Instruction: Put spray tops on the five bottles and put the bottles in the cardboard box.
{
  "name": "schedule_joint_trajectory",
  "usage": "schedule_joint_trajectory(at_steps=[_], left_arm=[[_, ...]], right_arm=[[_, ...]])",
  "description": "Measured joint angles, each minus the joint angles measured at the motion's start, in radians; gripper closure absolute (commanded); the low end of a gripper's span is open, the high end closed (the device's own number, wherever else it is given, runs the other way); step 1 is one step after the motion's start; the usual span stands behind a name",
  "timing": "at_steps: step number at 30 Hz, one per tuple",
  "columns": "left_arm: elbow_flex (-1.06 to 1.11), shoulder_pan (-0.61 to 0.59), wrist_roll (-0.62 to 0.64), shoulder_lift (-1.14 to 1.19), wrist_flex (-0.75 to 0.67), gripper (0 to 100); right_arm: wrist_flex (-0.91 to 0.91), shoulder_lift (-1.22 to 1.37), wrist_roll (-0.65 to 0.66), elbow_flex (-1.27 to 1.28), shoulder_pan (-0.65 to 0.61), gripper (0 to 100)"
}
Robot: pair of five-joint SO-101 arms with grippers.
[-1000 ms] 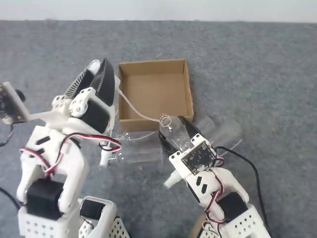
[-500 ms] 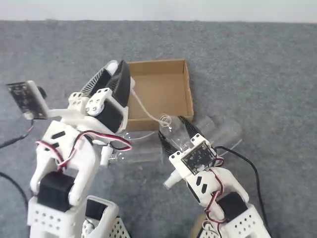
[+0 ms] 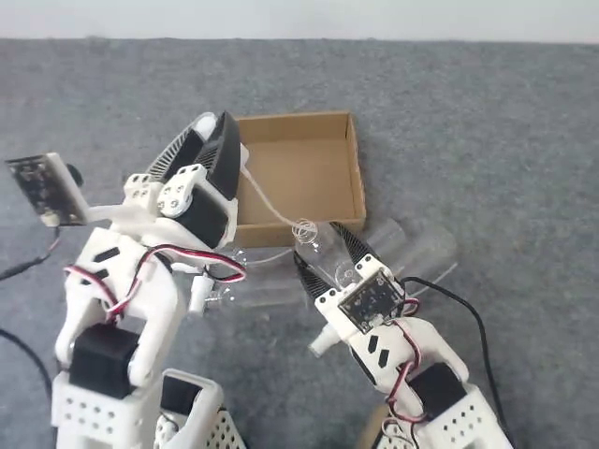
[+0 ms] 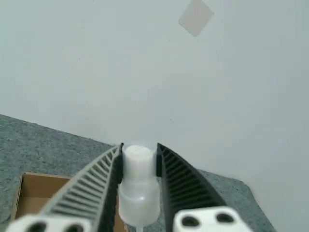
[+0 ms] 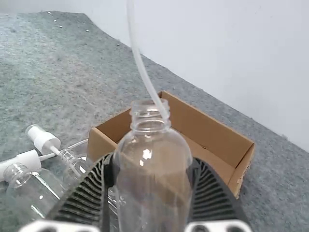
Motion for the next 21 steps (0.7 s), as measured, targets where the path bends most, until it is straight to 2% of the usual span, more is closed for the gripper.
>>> schedule_joint_trajectory(at_steps=[9,21], left_arm=[[0.046,-0.011,0.0,-0.006,0.0,99],[0.046,-0.058,0.0,-0.17,0.0,99]], right_arm=[[0.0,0.0,0.0,0.0,0.0,96.5],[0.0,0.0,0.0,0.0,0.0,96.5]])
